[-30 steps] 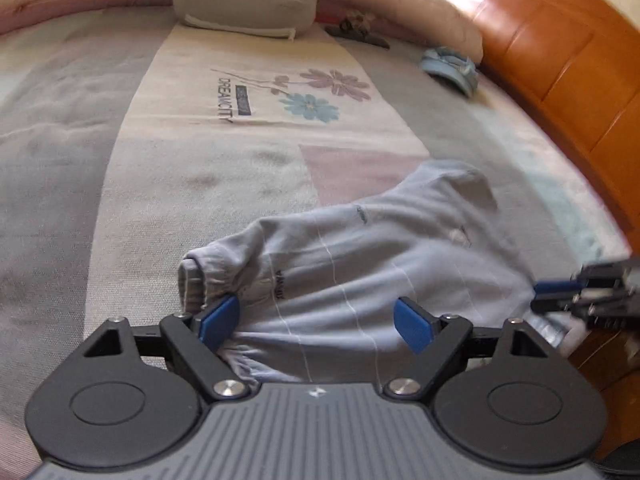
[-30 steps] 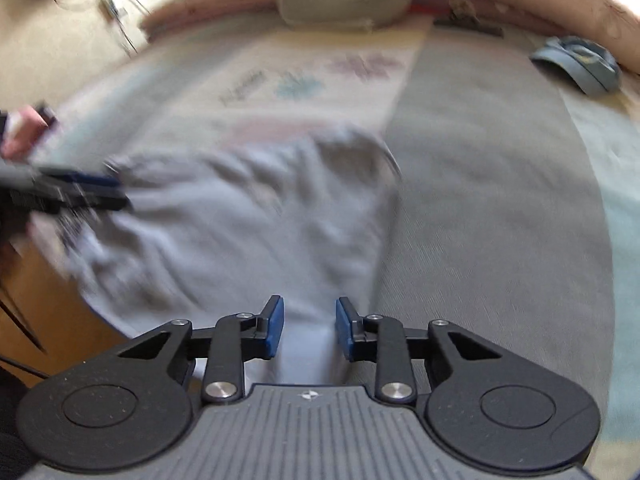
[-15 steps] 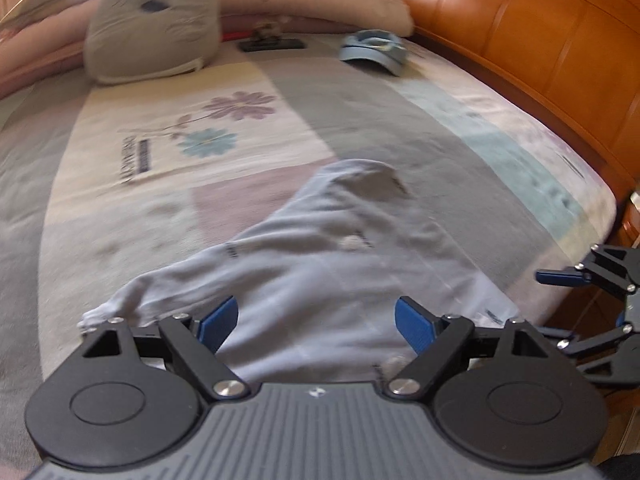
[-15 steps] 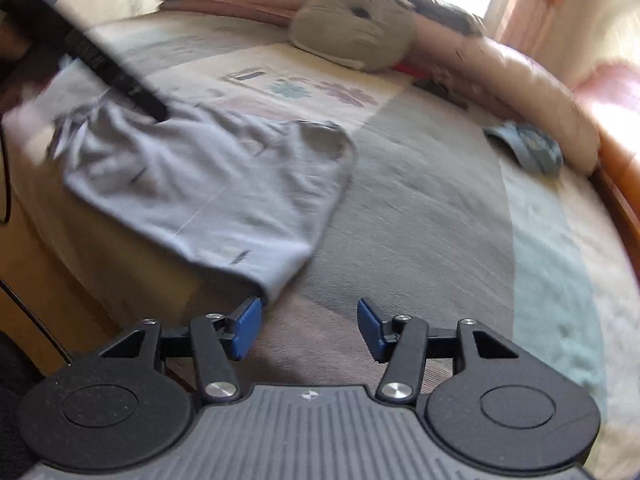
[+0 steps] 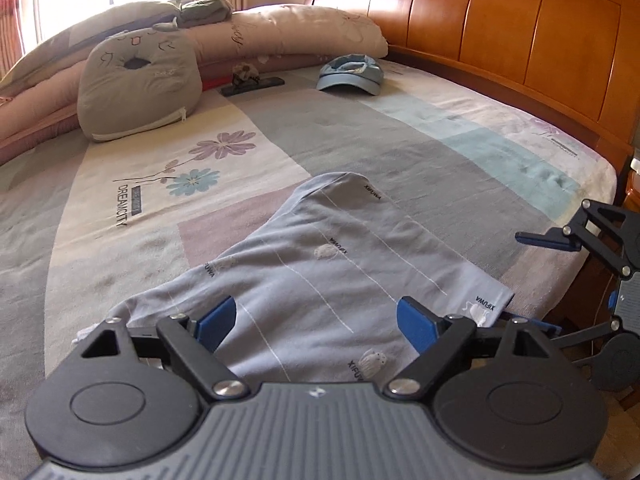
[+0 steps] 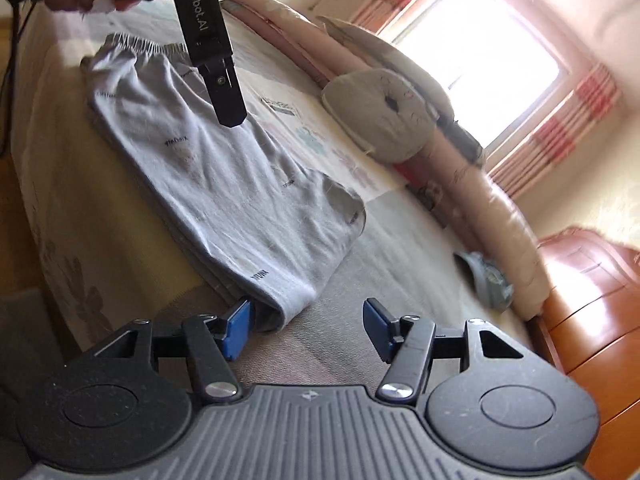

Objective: Fold clothes

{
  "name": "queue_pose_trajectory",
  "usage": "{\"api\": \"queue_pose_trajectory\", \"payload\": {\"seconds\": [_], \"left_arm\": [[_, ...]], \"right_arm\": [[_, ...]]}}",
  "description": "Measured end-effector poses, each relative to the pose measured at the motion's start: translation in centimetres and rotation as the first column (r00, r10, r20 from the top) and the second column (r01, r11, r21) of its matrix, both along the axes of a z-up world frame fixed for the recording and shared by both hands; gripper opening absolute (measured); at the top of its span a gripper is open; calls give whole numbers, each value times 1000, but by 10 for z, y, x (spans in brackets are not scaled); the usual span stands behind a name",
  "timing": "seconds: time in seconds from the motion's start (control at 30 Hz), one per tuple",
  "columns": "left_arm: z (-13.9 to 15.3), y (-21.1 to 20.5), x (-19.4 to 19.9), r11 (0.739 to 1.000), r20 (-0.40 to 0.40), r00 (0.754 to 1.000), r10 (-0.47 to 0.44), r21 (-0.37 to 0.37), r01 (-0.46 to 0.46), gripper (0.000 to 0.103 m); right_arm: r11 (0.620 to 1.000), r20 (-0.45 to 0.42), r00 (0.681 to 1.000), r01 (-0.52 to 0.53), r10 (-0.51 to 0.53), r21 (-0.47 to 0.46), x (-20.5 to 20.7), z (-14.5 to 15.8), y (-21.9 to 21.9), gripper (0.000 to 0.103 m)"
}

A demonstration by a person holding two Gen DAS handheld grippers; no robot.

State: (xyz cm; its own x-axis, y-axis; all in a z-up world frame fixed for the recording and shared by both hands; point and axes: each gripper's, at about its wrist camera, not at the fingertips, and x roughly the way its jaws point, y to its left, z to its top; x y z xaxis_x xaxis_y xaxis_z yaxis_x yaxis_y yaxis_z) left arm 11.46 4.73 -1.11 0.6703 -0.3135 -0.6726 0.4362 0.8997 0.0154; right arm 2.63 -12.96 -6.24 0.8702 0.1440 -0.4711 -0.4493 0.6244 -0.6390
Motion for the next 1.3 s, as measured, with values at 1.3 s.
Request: {"api": "queue_pose_trajectory", "payload": {"seconds": [1.3], "left_arm": [[-28,91,61,970,-256,945,202,-84,-230,90]], "right_arm": [[822,-428,902,201,58,533,220,52,-23,41]]}}
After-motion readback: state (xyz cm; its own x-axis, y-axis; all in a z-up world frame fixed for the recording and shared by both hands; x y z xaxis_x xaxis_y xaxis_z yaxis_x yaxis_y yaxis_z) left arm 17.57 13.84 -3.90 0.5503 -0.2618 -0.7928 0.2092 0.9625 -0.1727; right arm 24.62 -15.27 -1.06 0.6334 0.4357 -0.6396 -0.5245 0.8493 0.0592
